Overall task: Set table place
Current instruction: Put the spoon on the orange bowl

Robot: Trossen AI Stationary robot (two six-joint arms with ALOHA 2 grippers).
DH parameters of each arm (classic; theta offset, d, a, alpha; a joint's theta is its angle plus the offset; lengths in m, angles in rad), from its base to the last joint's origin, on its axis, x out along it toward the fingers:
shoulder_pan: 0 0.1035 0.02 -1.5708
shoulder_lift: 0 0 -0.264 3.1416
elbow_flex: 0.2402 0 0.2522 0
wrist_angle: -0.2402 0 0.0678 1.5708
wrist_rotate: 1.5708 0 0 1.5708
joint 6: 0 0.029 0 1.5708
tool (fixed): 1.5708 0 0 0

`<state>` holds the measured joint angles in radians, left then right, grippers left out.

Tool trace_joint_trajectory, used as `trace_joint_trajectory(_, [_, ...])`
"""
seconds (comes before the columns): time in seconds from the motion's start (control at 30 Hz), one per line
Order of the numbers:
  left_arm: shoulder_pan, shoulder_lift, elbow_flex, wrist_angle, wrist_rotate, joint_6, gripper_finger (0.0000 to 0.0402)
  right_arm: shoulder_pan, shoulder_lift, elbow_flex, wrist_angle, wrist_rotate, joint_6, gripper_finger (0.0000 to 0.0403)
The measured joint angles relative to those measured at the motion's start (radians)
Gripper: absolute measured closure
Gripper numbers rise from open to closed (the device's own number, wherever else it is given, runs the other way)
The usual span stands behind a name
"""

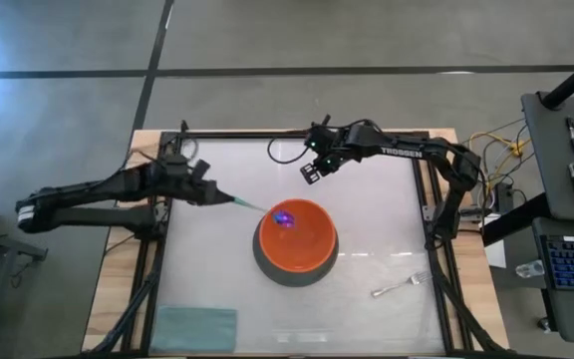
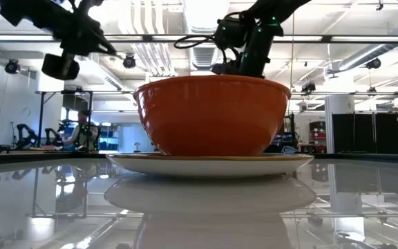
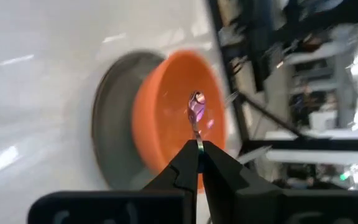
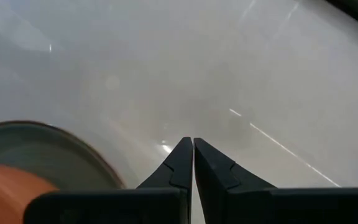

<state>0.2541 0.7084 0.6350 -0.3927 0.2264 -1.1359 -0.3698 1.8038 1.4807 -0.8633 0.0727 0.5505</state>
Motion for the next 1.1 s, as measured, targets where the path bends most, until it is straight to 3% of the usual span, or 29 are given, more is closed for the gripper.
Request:
trace_joint_trajectory(0.17, [-0.085, 0.084, -0.002, 0.048, -0.046, 0.011, 0.0402, 0.057, 0.0, 0.0, -0.018, 0.012, 0.049, 0.0394])
trace_joint_trajectory(0.4, [-0.142, 0.183, 0.0, 0.089, -0.109, 0.02, 0.0402, 0.172, -0.001, 0.0, -0.092, 0.12, 0.139, 0.0394])
trace_joint_trajectory(0.63, [-0.171, 0.241, 0.002, 0.144, -0.203, 0.021, 0.0401, 0.312, -0.019, 0.0, -0.129, 0.336, 0.362, 0.0394])
trace_joint_trajectory(0.8, [-0.186, 0.282, 0.001, 0.149, -0.207, 0.042, 0.0401, 0.402, -0.046, -0.001, -0.137, 0.403, 0.516, 0.0394])
trace_joint_trajectory(1.1, [-0.226, 0.342, 0.0, 0.21, -0.207, 0.045, 0.0401, 0.564, -0.087, -0.002, -0.467, 0.475, 0.796, 0.0394])
